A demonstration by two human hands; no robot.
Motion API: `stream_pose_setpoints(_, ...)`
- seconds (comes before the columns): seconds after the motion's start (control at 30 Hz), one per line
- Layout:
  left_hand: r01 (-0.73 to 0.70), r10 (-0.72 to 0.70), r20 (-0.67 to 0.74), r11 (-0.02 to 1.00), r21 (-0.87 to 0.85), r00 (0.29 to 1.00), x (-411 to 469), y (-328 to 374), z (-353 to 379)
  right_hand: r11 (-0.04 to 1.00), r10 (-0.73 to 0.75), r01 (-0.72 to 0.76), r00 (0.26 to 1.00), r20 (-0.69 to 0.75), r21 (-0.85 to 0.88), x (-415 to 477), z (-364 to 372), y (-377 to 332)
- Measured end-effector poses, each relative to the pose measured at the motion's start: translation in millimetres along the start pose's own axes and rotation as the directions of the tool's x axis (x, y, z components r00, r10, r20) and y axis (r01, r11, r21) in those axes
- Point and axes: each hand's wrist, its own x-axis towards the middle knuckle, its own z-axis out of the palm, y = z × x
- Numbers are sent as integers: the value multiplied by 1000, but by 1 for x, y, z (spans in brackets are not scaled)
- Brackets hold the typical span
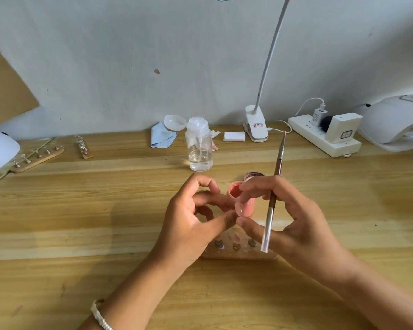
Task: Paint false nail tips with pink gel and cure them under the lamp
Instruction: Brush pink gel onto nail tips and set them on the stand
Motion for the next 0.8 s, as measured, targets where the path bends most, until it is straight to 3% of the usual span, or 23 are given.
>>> stream_pose_setpoints(0.17,-24,24,6,987,157,1000,-1,2,-3,1000,14,-13,999,-43,25,4,-6,-1)
stream_pose_setpoints(0.3,5,9,-76,982,189,997,-1,2,-9,997,82,-80,989,-122,22,16,-25,-5)
stream_pose_setpoints(0.5,116,-46,-271,962,247,961,4,-5,-16,963,157,-158,987,-21,-220,4,-49,-3)
stream_pose_setpoints(0.63,196,-151,-213,958,209,965,6,-3,-21,962,211,-206,978,8,-177,-27,-47,2)
stream_pose_setpoints(0.8,164,-143,-118,965,203,983,4,7,-23,972,232,-232,973,-8,-39,-39,-43,9)
